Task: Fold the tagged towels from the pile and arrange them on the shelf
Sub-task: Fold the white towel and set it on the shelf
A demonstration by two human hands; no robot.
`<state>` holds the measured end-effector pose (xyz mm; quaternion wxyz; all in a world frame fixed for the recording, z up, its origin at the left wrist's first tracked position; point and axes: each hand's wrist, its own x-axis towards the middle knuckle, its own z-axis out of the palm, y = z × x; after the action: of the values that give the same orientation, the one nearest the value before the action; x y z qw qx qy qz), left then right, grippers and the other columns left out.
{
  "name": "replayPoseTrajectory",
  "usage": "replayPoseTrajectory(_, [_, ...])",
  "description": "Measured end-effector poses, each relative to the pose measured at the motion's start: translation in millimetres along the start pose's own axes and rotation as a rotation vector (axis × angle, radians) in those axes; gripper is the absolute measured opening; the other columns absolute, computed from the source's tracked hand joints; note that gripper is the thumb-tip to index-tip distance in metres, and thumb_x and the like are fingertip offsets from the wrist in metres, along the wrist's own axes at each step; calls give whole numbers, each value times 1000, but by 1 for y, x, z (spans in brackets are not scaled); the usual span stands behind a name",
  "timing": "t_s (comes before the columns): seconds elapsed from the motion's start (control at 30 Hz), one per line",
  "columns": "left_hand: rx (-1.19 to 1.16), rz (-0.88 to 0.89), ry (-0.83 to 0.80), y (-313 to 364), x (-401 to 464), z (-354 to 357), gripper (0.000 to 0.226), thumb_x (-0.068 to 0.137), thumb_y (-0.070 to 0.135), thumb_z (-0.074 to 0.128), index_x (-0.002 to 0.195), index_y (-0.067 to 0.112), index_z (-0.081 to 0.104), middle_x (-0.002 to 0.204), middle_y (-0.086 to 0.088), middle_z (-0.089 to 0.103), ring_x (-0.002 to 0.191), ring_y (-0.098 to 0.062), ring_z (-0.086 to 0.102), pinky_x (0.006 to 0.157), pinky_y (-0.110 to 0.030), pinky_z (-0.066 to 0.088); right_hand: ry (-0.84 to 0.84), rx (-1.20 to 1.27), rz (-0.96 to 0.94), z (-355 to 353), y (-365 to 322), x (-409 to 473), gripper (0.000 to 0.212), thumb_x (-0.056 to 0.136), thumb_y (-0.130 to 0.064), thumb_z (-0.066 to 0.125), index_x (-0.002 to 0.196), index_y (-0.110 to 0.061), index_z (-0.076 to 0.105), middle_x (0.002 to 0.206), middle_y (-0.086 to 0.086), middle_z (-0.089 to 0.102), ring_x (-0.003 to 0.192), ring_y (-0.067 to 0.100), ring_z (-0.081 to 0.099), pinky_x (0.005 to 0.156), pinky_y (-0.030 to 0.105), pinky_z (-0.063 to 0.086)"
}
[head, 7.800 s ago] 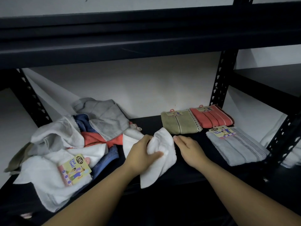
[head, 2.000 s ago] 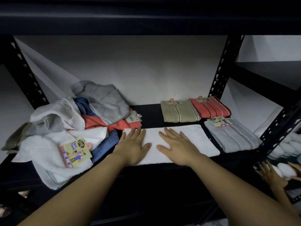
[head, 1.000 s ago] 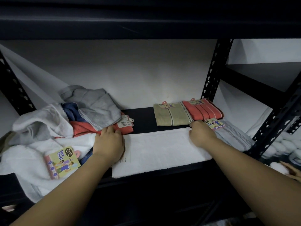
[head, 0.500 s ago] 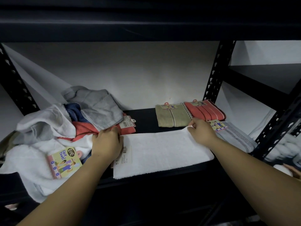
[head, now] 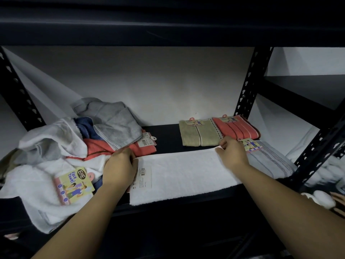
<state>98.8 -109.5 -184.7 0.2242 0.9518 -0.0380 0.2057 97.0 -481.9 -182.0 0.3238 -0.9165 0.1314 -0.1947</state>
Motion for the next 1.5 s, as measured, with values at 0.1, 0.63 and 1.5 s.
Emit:
replayPoseTrajectory(0.1, [-30, -27, 8, 0, 0, 0, 16, 88, 18, 71, 80, 18, 57, 79, 2, 57, 72, -19, 49, 65, -31, 37, 46, -29, -25, 4, 1, -4, 7, 92, -4, 66, 88, -9, 63, 73, 4, 63, 73, 25, 60, 66, 34, 49])
replayPoseTrajectory(0.63, [100, 93, 28, -15, 1, 9, 15, 86, 20, 78, 76, 9, 80, 80, -14, 67, 72, -32, 63, 63, -34, 50, 14, -368, -97, 11, 4, -10, 21, 99, -7, 56, 90, 3, 72, 92, 19, 57, 81, 35, 60, 67, 35, 48])
replayPoseTrajectory(1.5, [207, 201, -546, 33, -27, 19, 87, 102, 66, 13, 163, 6, 0, 172, -12, -5, 159, -23, -6, 130, -41, 2, -530, -515, -156, 5, -29, -47, 88, 97, -79, 20, 166, -27, 2, 173, -4, -9, 160, 12, -8, 129, 40, -4])
